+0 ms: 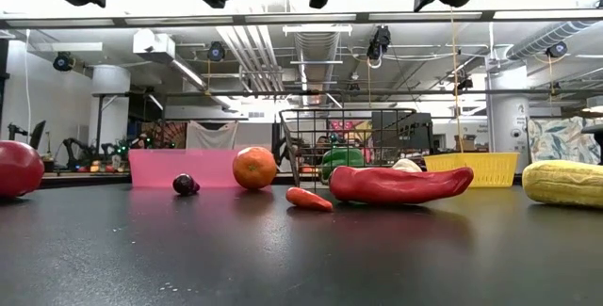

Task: Sort produce into baskets
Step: Put the red apple into the red bin

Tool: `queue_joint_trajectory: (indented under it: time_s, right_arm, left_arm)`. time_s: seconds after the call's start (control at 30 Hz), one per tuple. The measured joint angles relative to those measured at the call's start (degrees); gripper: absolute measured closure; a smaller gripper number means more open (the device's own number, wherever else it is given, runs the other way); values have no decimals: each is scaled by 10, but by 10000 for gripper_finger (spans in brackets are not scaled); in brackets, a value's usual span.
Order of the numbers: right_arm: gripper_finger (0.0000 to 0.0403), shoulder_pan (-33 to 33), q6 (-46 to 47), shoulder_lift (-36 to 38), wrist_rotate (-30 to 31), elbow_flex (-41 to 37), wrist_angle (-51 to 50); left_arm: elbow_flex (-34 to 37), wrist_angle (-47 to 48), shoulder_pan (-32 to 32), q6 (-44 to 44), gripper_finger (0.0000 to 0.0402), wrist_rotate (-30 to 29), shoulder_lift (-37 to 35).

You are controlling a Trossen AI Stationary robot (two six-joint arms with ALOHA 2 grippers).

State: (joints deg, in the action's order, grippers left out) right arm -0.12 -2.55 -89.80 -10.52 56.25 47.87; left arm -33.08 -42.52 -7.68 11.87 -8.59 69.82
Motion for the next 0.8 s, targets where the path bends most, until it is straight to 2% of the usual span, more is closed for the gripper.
queue_joint_trajectory:
  time_s: [0.1, 0.2, 0.43, 0.6, 0.8]
  right_arm:
    - [113, 0, 0, 0, 0, 0, 0]
    - [116, 0, 4, 1, 0, 0, -1]
    - [112, -8, 31, 11, 5, 2, -30]
    - [111, -23, 38, 21, -3, 55, -157]
    - [111, -53, -20, 4, 4, 171, -340]
  left_arm:
    - [0, 0, 0, 0, 108, -1, 0]
    - [0, 3, 0, -6, 98, -8, 0]
    - [0, 82, 0, -18, 81, -92, -16]
    - [0, 167, 1, -53, 73, -120, -43]
    - [0, 278, -2, -204, 78, -128, -102]
